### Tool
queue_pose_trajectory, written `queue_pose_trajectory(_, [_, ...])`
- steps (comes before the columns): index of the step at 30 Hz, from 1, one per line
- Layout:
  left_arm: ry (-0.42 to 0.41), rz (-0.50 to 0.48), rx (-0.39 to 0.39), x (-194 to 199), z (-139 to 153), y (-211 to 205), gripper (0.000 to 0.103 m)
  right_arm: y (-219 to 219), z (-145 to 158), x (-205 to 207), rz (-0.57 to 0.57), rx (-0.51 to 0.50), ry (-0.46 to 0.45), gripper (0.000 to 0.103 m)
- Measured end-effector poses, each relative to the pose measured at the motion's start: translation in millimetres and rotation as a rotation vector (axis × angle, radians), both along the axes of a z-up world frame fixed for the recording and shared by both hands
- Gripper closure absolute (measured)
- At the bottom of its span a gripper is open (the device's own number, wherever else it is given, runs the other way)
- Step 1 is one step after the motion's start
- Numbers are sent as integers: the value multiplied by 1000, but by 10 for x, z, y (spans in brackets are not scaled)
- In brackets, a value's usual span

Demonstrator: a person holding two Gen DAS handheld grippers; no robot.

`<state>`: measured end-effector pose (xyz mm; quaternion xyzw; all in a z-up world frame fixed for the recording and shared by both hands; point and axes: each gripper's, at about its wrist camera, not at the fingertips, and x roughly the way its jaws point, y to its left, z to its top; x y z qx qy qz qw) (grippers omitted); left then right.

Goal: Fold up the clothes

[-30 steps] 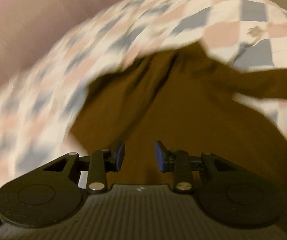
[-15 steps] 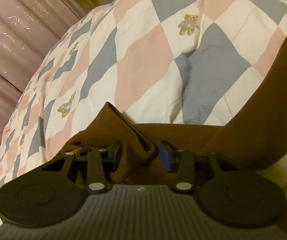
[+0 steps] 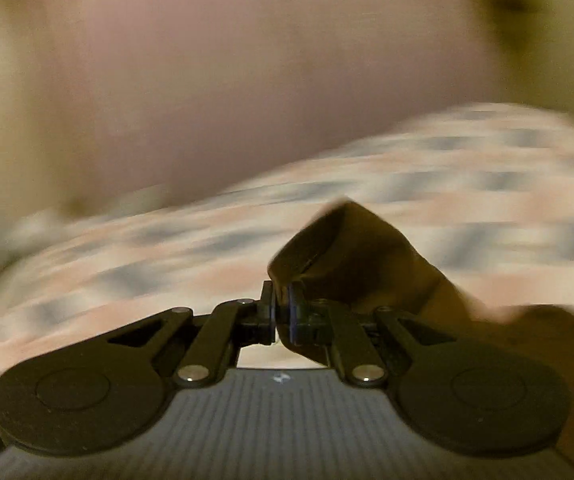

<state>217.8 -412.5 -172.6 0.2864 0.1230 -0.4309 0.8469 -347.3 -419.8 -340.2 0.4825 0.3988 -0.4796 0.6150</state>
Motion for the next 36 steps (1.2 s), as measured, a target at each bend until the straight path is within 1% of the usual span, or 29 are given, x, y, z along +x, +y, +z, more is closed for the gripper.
queue_pose_trajectory(1, [-32, 133, 29, 428, 23, 203, 95, -23, 36, 46, 14, -11, -2, 35])
queue_pose_trajectory(2, [-45, 274, 69, 860, 7, 437, 94, -46, 71, 89, 28, -20, -4, 35])
queue_pose_trajectory(3, [-23, 395, 117, 1216, -38, 656, 90, -62, 98, 132, 38, -26, -4, 35])
queue_pose_trajectory(4, [34, 499, 158, 1520, -100, 906, 88, -66, 120, 179, 50, -30, -4, 35])
queue_pose_trajectory(5, [101, 574, 176, 1710, -172, 1189, 88, -67, 140, 229, 64, -33, -5, 34])
queue_pose_trajectory(6, [163, 629, 182, 1817, -244, 1474, 88, -60, 158, 273, 78, -36, -4, 34])
queue_pose_trajectory(7, [221, 650, 190, 1834, -325, 1734, 88, -45, 173, 309, 89, -38, -3, 34])
queue_pose_trajectory(8, [274, 621, 208, 1719, -431, 1962, 88, -20, 181, 326, 96, -39, -2, 34])
queue_pose_trajectory(9, [320, 574, 237, 1541, -553, 2143, 88, 11, 186, 331, 100, -40, -3, 34])
queue_pose_trajectory(10, [386, 510, 274, 1294, -699, 2279, 88, 42, 191, 336, 104, -41, -3, 34])
queue_pose_trajectory(12, [561, 363, 344, 715, -1011, 2519, 88, 139, 190, 300, 80, -35, -17, 34])
queue_pose_trajectory(14, [751, 229, 382, 157, -1256, 2717, 86, 246, 185, 243, 43, -25, -35, 34])
queue_pose_trajectory(15, [838, 178, 392, -116, -1369, 2807, 84, 309, 183, 193, 17, -18, -47, 35])
queue_pose_trajectory(16, [907, 145, 393, -341, -1459, 2878, 81, 368, 181, 142, -9, -11, -58, 35])
queue_pose_trajectory(17, [964, 115, 393, -530, -1537, 2938, 80, 426, 180, 92, -33, -3, -71, 35])
queue_pose_trajectory(18, [1007, 94, 393, -690, -1608, 2993, 76, 478, 183, 44, -57, 2, -90, 36])
queue_pose_trajectory(20, [1036, 81, 397, -866, -1720, 3083, 73, 572, 192, -46, -102, 7, -131, 36])
queue_pose_trajectory(22, [1059, 105, 378, -906, -1797, 3143, 66, 629, 179, -124, -137, 11, -176, 36])
queue_pose_trajectory(23, [1065, 119, 369, -907, -1832, 3168, 65, 640, 165, -159, -151, 15, -196, 36])
queue_pose_trajectory(25, [1046, 126, 370, -901, -1882, 3163, 63, 626, 111, -222, -171, 29, -234, 36])
queue_pose_trajectory(27, [1043, 109, 366, -907, -1957, 3118, 63, 577, 42, -273, -176, 40, -273, 36])
queue_pose_trajectory(29, [1042, 84, 358, -947, -2026, 3050, 63, 516, -35, -308, -167, 48, -303, 36])
queue_pose_trajectory(32, [1001, 74, 353, -1025, -2066, 2975, 68, 396, -178, -362, -127, 46, -341, 36])
queue_pose_trajectory(36, [1009, 85, 336, -1012, -2091, 2955, 67, 258, -433, -394, -64, 60, -403, 36])
